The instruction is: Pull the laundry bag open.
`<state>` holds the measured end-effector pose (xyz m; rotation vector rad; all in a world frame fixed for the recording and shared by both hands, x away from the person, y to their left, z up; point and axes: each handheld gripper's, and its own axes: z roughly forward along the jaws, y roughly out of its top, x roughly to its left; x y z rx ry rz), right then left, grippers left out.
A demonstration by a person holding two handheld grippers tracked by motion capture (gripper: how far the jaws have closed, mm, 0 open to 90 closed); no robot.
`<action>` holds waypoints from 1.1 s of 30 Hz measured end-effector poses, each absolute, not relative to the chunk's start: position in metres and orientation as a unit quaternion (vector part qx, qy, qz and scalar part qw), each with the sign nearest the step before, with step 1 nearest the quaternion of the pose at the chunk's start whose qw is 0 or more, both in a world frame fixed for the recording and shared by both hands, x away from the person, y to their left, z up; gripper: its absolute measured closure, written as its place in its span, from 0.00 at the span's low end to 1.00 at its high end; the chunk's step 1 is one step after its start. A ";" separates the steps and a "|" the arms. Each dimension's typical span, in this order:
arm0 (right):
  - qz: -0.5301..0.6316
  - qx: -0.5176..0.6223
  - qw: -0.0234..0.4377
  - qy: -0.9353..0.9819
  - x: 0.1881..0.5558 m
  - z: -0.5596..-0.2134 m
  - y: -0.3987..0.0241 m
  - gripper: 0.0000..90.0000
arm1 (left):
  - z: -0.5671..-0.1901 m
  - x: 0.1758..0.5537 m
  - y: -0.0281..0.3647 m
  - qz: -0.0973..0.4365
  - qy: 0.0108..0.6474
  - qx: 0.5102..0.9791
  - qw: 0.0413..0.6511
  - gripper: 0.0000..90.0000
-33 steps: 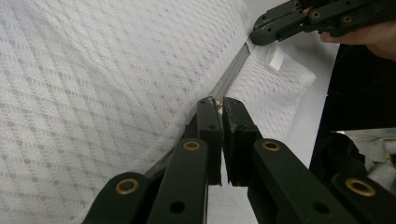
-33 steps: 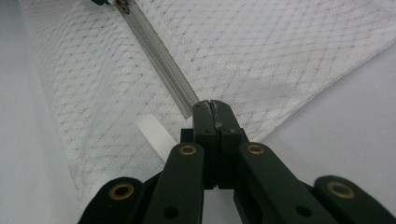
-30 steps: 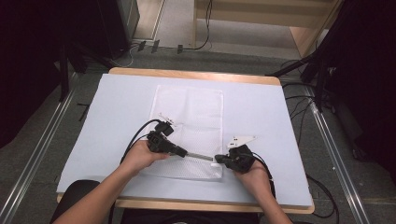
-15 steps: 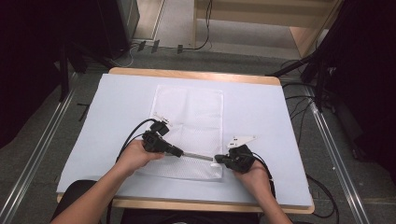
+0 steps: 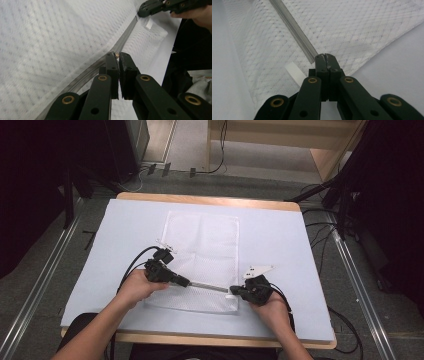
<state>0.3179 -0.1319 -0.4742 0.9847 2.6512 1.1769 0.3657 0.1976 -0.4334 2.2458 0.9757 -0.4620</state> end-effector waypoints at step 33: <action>0.381 0.320 0.032 0.867 0.320 -0.474 -0.132 1.00 | -0.427 0.365 0.240 -0.151 0.405 0.843 0.320 0.98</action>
